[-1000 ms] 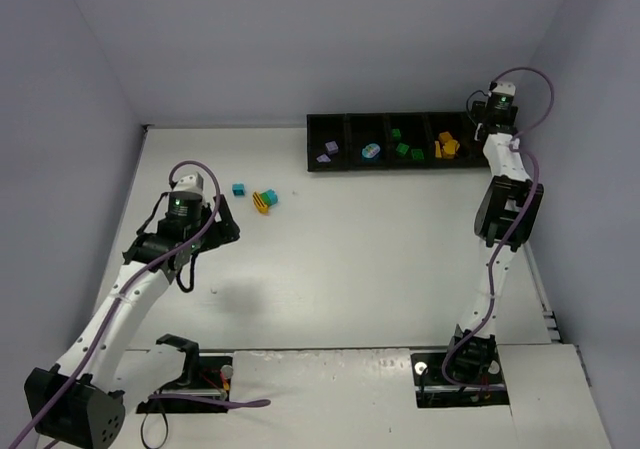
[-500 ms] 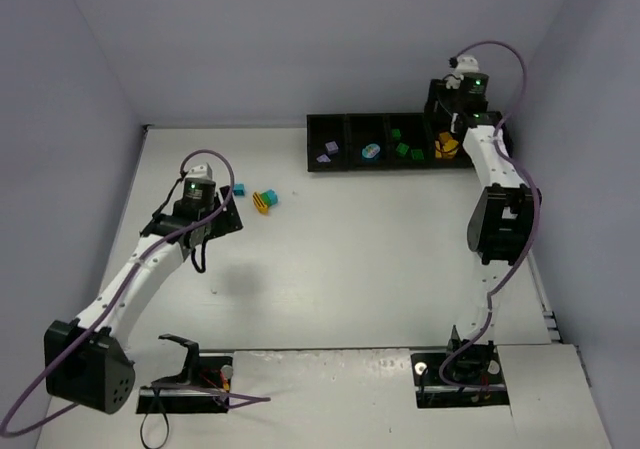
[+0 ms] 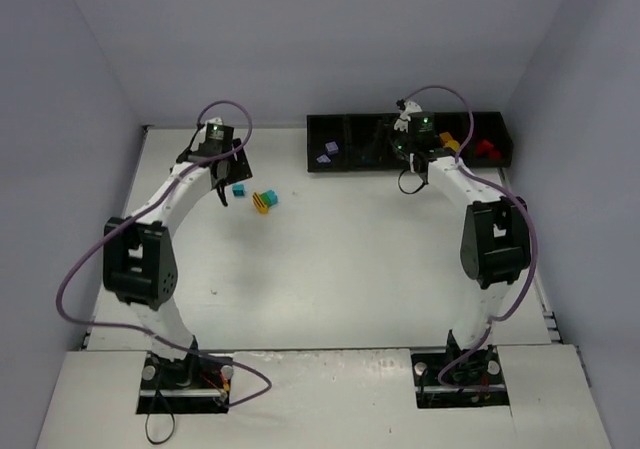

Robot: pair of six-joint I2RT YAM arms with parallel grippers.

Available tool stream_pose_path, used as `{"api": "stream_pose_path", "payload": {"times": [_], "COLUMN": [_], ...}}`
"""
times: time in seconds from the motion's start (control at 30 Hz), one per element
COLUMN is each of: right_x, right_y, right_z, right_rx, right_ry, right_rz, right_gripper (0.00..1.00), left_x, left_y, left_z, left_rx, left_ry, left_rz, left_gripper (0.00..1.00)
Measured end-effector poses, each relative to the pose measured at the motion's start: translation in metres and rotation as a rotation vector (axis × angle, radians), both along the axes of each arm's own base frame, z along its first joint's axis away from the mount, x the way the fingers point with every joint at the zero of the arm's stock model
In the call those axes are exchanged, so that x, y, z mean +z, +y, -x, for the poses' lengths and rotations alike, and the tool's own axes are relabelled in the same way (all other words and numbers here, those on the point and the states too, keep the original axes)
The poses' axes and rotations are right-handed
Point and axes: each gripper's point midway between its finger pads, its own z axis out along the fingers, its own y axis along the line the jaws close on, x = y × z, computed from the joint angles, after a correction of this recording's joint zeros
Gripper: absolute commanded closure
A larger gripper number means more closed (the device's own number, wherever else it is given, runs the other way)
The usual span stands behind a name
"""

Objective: Sort the legos into containers by color

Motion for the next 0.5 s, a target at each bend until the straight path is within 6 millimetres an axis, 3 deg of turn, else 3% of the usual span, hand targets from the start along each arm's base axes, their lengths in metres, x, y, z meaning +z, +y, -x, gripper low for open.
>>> {"api": "stream_pose_path", "payload": {"times": [0.1, 0.17, 0.3, 0.5], "right_x": [-0.026, -0.031, -0.013, 0.013], "right_y": [0.008, 0.011, 0.023, 0.047], "right_z": [0.021, 0.033, 0.051, 0.066], "right_rx": [0.012, 0.017, 0.048, 0.122], "right_ry": [0.091, 0.121, 0.107, 0.061], "right_rz": [-0.032, -0.049, -0.075, -0.099], "right_gripper": [0.42, 0.42, 0.41, 0.41], "left_x": [-0.014, -0.027, -0.044, -0.043], "left_y": [-0.004, -0.005, -0.002, 0.0], "left_z": [-0.024, -0.033, -0.04, -0.059], "left_rx": [0.003, 0.002, 0.002, -0.021], "left_ry": [0.028, 0.053, 0.102, 0.098], "left_rz": [-0.013, -0.028, -0.061, -0.092], "left_gripper": [0.32, 0.32, 0.33, 0.35]}}
